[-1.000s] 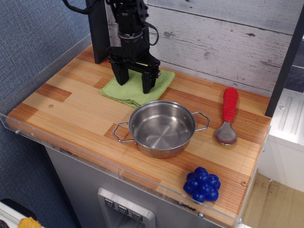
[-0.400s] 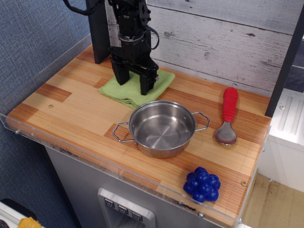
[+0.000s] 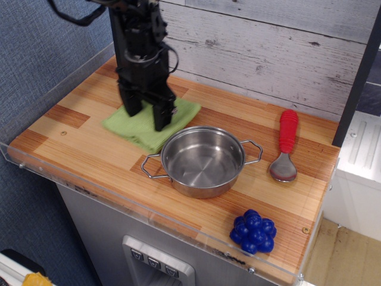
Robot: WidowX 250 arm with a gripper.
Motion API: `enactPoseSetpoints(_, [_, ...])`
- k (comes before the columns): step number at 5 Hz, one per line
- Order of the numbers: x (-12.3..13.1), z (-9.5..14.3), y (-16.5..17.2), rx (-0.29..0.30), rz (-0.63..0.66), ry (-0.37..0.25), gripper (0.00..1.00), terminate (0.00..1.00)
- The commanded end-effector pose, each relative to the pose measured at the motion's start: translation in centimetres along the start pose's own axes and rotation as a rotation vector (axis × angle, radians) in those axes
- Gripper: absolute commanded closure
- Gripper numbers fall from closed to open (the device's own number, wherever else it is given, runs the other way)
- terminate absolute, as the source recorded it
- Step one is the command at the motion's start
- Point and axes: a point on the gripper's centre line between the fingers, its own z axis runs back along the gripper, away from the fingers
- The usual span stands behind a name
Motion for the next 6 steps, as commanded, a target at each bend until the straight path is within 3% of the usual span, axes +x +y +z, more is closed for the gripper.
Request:
enactPoseSetpoints(1, [-4.2, 0.7, 1.4, 0.051, 0.013, 0.023, 0.00, 0.00])
enactPoseSetpoints(3, [-6.3, 0.7, 2.0, 0.083, 0.039, 0.049, 0.00, 0.00])
enactPoseSetpoints(6, [-6.4, 1.8, 2.5, 0.071, 0.066, 0.016, 0.00, 0.00])
